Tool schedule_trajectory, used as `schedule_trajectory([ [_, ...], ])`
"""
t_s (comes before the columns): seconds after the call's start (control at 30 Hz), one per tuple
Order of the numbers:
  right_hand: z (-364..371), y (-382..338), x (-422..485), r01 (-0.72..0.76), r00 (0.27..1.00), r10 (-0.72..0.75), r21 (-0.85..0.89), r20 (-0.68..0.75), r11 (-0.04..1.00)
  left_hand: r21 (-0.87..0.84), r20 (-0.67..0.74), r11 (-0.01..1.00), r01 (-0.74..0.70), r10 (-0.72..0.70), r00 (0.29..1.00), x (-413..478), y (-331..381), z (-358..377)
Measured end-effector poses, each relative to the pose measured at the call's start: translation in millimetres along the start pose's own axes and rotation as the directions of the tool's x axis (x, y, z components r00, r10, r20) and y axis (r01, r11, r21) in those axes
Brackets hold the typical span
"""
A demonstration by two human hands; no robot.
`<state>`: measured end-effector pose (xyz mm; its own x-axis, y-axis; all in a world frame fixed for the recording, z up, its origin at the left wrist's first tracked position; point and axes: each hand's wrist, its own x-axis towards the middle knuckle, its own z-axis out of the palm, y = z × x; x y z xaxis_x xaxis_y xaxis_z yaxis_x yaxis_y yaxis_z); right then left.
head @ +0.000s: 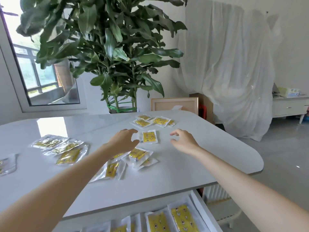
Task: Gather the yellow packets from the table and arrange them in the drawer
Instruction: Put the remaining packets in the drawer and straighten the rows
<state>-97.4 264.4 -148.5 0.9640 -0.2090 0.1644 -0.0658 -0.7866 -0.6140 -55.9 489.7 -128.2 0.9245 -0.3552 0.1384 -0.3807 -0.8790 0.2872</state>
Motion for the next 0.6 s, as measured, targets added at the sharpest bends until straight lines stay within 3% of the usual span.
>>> schedule_trajectory([
  [0.33, 58, 31, 142, -0.041, 0.996, 0.036, -0.054, -0.086, 0.998, -0.058, 0.043, 0.998, 0.022, -0.02, 0.999, 168, -21, 57],
  [0.6, 89, 54, 229, 0.119, 0.973, -0.192, -0.443, -0.125, 0.889, 0.038, 0.049, 0.996, 0.084, -0.086, 0.995, 273, -30, 97],
])
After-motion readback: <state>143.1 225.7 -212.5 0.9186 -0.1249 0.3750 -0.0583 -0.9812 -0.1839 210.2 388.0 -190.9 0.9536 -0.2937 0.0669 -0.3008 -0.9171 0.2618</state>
